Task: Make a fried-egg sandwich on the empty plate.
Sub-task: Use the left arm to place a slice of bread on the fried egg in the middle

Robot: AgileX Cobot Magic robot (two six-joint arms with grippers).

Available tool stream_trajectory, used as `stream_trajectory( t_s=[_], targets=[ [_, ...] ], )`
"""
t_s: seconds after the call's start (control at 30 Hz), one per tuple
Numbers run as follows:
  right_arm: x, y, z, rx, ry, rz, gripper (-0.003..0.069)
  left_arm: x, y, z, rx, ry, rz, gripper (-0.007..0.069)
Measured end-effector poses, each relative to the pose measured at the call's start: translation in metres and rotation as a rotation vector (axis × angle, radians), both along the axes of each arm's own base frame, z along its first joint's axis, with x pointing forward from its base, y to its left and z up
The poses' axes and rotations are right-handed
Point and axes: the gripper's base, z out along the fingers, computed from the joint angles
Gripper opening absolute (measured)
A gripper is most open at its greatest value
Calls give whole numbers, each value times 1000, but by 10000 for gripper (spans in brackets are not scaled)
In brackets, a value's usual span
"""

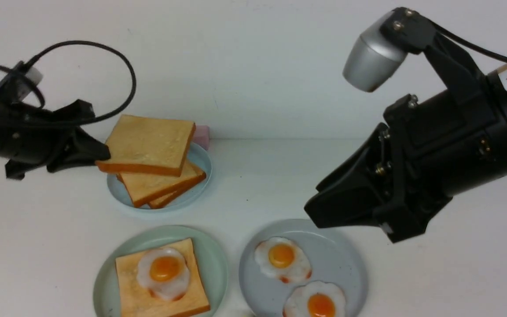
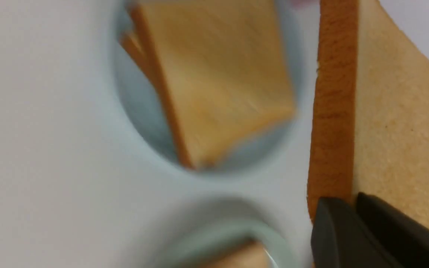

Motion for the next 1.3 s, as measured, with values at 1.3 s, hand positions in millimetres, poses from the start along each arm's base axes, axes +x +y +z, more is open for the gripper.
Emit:
stream_trajectory(
  t_s=[1.3],
  targets=[
    [2, 0, 1, 8, -16, -13, 280, -119, -23, -128, -247, 291, 209, 84]
  ],
)
